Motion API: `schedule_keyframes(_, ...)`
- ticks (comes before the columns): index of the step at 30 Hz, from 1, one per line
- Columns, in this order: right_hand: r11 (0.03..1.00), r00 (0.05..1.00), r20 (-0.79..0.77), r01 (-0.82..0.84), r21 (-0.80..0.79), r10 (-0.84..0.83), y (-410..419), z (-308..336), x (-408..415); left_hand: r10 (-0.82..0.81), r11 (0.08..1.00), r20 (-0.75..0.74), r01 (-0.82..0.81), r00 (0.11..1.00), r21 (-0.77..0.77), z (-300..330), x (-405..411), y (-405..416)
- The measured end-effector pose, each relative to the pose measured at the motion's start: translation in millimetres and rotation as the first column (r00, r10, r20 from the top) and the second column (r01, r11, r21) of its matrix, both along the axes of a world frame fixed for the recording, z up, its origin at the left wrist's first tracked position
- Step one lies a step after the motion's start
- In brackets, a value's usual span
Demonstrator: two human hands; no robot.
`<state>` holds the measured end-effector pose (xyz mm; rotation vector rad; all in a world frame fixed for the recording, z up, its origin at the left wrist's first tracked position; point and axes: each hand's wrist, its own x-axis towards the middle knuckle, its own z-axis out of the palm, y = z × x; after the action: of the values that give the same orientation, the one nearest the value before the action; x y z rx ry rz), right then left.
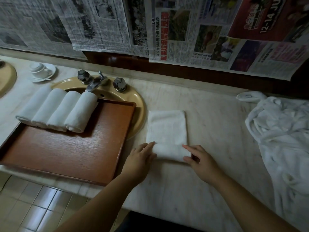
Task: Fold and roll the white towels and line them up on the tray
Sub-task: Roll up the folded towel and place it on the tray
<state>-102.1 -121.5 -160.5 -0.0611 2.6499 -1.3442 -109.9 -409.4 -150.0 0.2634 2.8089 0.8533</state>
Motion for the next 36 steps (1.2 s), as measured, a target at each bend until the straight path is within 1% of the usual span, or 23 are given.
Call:
schedule_keyframes(3, 0.998, 0.995, 0.101, 0.025, -0.054, -0.02, -2.7, 1.4, -1.9, 0.125, 0.975, 0.104, -0.141, 0.987, 0.173, -1.8, 4.6, 4.5)
schedule_keyframes(5, 0.993, 0.985, 0.158, 0.081, -0.082, -0.068, -5.9, 3.5, -6.5, 0.234, 0.903, 0.224, -0.297, 0.946, 0.311, 1.1, 1.4, 8.6)
schedule_keyframes(6, 0.988, 0.976, 0.198, 0.112, -0.109, -0.089, -7.4, 5.4, -10.0, 0.273, 0.863, 0.278, -0.362, 0.921, 0.354, 3.7, -0.9, 10.8)
schedule_keyframes(9, 0.946, 0.931, 0.342, 0.215, -0.242, -0.125, -11.4, 9.7, -24.6, 0.336, 0.779, 0.374, -0.478, 0.864, 0.405, 12.8, -9.4, 17.3)
schedule_keyframes(10, 0.936, 0.918, 0.372, 0.241, -0.255, -0.135, -12.9, 12.4, -28.9, 0.362, 0.751, 0.392, -0.514, 0.846, 0.415, 15.2, -13.3, 19.2)
schedule_keyframes(12, 0.931, 0.91, 0.384, 0.268, -0.25, -0.158, -14.5, 14.6, -35.6, 0.413, 0.714, 0.408, -0.568, 0.814, 0.409, 19.8, -20.6, 22.3)
schedule_keyframes(13, 0.931, 0.914, 0.369, 0.273, -0.242, -0.172, -14.8, 14.4, -36.6, 0.429, 0.739, 0.382, -0.562, 0.818, 0.371, 21.1, -23.2, 23.2)
schedule_keyframes(14, 0.938, 0.927, 0.327, 0.265, -0.223, -0.184, -15.3, 16.1, -35.7, 0.432, 0.807, 0.298, -0.512, 0.851, 0.294, 21.6, -24.2, 23.0)
schedule_keyframes(15, 0.958, 0.955, 0.222, 0.234, -0.166, -0.195, -14.7, 14.2, -33.8, 0.409, 0.881, 0.173, -0.437, 0.896, 0.183, 19.2, -23.6, 21.9)
schedule_keyframes(16, 0.975, 0.977, 0.09, 0.203, -0.094, -0.194, -14.2, 10.7, -29.9, 0.356, 0.93, 0.044, -0.359, 0.933, 0.083, 15.2, -20.7, 20.6)
schedule_keyframes(17, 0.987, 0.986, -0.05, 0.161, 0.002, -0.161, -15.2, 9.1, -24.0, 0.29, 0.957, -0.086, -0.29, 0.953, 0.007, 12.5, -16.9, 17.5)
schedule_keyframes(18, 0.991, 0.979, -0.168, 0.124, 0.057, -0.113, -15.5, 6.4, -16.6, 0.214, 0.973, -0.194, -0.226, 0.957, -0.044, 10.7, -13.3, 15.0)
schedule_keyframes(19, 0.99, 0.967, -0.247, 0.095, 0.102, -0.067, -16.0, 7.0, -8.8, 0.134, 0.983, -0.274, -0.163, 0.952, -0.086, 9.2, -9.8, 12.1)
schedule_keyframes(20, 0.99, 0.958, -0.284, 0.072, 0.119, -0.035, -14.7, 4.7, -2.4, 0.063, 0.986, -0.322, -0.109, 0.945, -0.125, 9.8, -5.7, 8.9)
schedule_keyframes(21, 0.99, 0.954, -0.299, 0.047, 0.136, -0.004, -12.5, 3.9, 4.6, -0.005, 0.984, -0.326, -0.053, 0.945, -0.169, 7.0, -1.5, 5.7)
schedule_keyframes(23, 0.984, 0.95, -0.31, 0.008, 0.179, 0.049, -7.7, -0.3, 13.3, -0.11, 0.967, -0.3, 0.033, 0.948, -0.251, 3.1, 3.2, 0.1)
schedule_keyframes(24, 0.98, 0.95, -0.306, 0.001, 0.201, 0.062, -6.3, -2.0, 15.0, -0.127, 0.964, -0.285, 0.051, 0.95, -0.26, 1.6, 3.3, -2.8)
schedule_keyframes(25, 0.978, 0.959, -0.276, 0.0, 0.207, 0.058, -6.6, -0.5, 16.1, -0.124, 0.968, -0.27, 0.057, 0.955, -0.244, -0.2, 2.3, -4.9)
schedule_keyframes(28, 0.988, 0.984, -0.178, 0.003, 0.156, 0.025, -5.4, 4.2, 15.2, -0.087, 0.982, -0.196, 0.051, 0.977, -0.18, 1.2, -0.3, -7.0)
schedule_keyframes(30, 0.989, 0.996, -0.088, -0.015, 0.146, 0.028, -2.4, 6.4, 11.9, -0.057, 0.988, -0.106, 0.041, 0.993, -0.15, 4.1, 0.4, -7.5)
schedule_keyframes(33, 0.995, 0.999, 0.035, -0.009, 0.104, 0.006, -1.3, 5.6, 4.6, 0.04, 0.999, 0.107, -0.037, 0.993, -0.034, 10.3, -1.5, -5.1)
schedule_keyframes(36, 0.997, 0.989, 0.132, 0.056, 0.048, -0.062, -5.6, 3.3, -5.4, 0.192, 0.96, 0.288, -0.24, 0.938, 0.141, 16.4, -8.2, 1.8)
